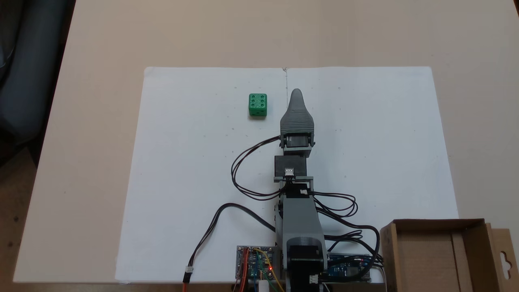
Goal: Grasp a green dice and put it in the bin.
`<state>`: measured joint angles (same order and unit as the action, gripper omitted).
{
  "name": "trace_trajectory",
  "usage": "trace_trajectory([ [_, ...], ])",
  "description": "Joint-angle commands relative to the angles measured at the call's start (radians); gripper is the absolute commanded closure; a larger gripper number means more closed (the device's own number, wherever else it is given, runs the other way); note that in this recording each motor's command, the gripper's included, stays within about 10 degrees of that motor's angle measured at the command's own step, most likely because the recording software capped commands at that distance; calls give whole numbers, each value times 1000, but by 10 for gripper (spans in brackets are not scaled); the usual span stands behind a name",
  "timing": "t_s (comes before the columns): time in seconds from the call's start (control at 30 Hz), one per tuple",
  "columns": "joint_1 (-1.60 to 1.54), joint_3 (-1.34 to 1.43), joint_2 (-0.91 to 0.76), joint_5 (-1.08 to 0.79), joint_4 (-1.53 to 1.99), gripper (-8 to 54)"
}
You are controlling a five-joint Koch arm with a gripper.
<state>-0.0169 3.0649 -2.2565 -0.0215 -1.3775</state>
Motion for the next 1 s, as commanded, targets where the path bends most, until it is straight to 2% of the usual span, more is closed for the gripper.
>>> trace_trajectory([
  [0.0,-12,66,-109,-61,2,18],
  [0.13,2,-26,-109,-63,227,24],
  [0.5,40,-557,-89,-61,969,23],
  [0.83,5,-1039,25,-43,1615,24],
  [0.97,3,-1293,172,-43,1851,24],
])
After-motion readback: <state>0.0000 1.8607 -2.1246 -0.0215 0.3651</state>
